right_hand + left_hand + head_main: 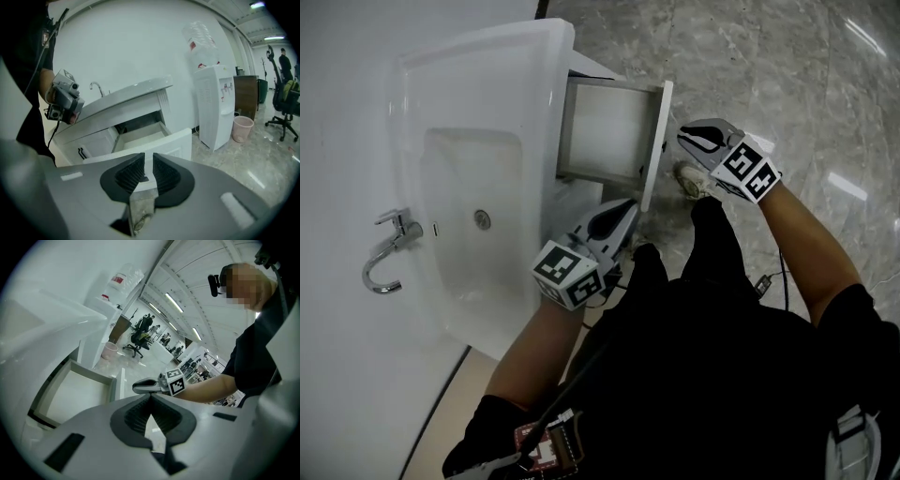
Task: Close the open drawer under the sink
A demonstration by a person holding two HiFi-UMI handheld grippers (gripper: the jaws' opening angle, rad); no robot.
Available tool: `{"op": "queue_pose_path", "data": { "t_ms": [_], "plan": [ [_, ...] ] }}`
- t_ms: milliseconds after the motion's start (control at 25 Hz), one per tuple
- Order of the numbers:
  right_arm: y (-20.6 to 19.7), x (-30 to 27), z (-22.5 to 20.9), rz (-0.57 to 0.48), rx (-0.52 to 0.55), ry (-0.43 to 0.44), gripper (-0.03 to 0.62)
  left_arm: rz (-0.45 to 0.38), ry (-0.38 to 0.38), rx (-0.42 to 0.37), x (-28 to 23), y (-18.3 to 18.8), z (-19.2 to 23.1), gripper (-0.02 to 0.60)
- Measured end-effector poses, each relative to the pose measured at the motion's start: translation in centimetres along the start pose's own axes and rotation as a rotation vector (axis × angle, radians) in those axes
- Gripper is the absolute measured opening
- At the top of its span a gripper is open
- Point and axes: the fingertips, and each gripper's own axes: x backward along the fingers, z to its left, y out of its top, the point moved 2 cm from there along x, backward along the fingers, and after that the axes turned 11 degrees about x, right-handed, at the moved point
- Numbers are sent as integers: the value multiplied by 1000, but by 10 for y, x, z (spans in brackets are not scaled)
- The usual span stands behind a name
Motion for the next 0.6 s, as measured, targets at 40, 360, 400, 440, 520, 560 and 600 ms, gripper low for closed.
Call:
{"op": "queue_pose_path", "data": {
  "t_ms": [40, 360, 400, 440, 520, 560, 600],
  "plan": [
    [-8, -3, 1, 9, 9, 6, 28, 12, -3, -3, -5, -2, 0, 0],
    [-54, -36, 21, 68, 97, 75, 83, 86, -18, -20, -36, -24, 8, 0],
    [-59, -41, 24, 77, 107, 86, 99, 92, -17, -20, -39, -25, 8, 0],
    [-63, -45, 26, 86, 115, 98, 117, 99, -15, -19, -41, -26, 8, 0],
    [-70, -54, 29, 101, 133, 115, 149, 106, -12, -17, -46, -28, 9, 0],
    [-73, -58, 30, 108, 145, 121, 158, 108, -12, -15, -48, -30, 9, 0],
    [-77, -62, 32, 115, 157, 125, 164, 111, -13, -15, -50, -33, 10, 0]
  ]
}}
